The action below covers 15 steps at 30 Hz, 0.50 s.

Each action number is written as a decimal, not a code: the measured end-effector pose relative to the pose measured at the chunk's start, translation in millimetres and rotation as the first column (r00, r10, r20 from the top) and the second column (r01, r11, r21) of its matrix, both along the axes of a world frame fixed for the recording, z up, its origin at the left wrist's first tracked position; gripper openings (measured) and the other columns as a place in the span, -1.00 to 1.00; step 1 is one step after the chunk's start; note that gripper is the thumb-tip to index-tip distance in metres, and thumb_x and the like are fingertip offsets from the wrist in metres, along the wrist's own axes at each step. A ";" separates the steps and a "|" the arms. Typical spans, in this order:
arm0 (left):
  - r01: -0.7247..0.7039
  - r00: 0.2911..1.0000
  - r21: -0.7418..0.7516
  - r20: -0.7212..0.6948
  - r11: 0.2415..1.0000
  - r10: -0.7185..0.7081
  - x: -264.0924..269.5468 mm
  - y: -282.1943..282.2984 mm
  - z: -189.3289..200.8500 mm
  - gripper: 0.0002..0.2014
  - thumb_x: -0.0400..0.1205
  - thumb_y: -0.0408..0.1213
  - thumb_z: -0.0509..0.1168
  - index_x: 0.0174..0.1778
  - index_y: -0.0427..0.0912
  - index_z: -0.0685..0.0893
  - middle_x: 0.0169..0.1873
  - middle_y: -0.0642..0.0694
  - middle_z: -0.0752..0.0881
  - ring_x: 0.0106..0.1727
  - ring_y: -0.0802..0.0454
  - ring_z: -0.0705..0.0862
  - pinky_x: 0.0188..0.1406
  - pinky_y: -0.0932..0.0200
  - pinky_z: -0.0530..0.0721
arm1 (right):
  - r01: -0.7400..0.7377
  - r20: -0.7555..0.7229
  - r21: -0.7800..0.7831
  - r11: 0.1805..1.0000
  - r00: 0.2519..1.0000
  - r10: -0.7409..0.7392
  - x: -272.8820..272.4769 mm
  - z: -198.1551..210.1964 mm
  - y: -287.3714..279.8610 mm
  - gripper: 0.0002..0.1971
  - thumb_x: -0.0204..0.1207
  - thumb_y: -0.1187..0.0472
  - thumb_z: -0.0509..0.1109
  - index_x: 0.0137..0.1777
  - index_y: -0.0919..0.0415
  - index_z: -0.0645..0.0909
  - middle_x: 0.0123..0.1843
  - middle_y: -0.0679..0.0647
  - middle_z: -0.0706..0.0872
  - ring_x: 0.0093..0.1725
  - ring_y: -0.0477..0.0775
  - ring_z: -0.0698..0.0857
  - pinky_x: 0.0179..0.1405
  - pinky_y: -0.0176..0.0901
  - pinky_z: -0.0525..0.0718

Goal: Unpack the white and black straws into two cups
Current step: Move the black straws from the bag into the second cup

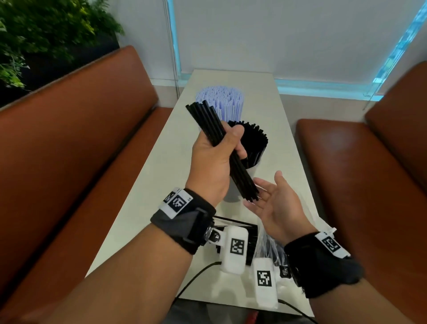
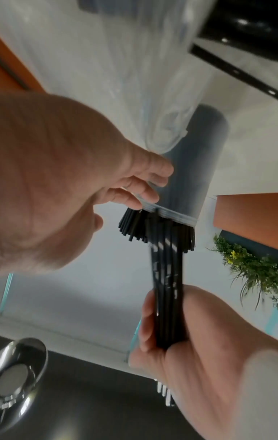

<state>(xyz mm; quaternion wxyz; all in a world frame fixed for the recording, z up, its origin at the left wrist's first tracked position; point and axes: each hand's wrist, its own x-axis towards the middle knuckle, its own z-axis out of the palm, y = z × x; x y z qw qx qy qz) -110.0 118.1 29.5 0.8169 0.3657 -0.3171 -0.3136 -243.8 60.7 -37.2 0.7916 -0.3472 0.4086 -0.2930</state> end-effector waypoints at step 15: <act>0.073 0.985 0.110 -0.164 0.991 -0.054 -4.9 -2.0 -10.7 -0.79 0.69 -0.35 0.37 -0.24 -0.01 0.61 -0.40 -0.05 0.57 -0.38 0.03 0.58 -0.21 0.09 0.65 | -0.458 -0.354 -0.611 0.645 0.888 0.295 -2.3 1.9 8.0 -0.61 0.35 -0.13 0.60 0.11 0.04 0.72 0.00 0.06 0.82 0.03 0.07 0.78 0.21 0.03 0.71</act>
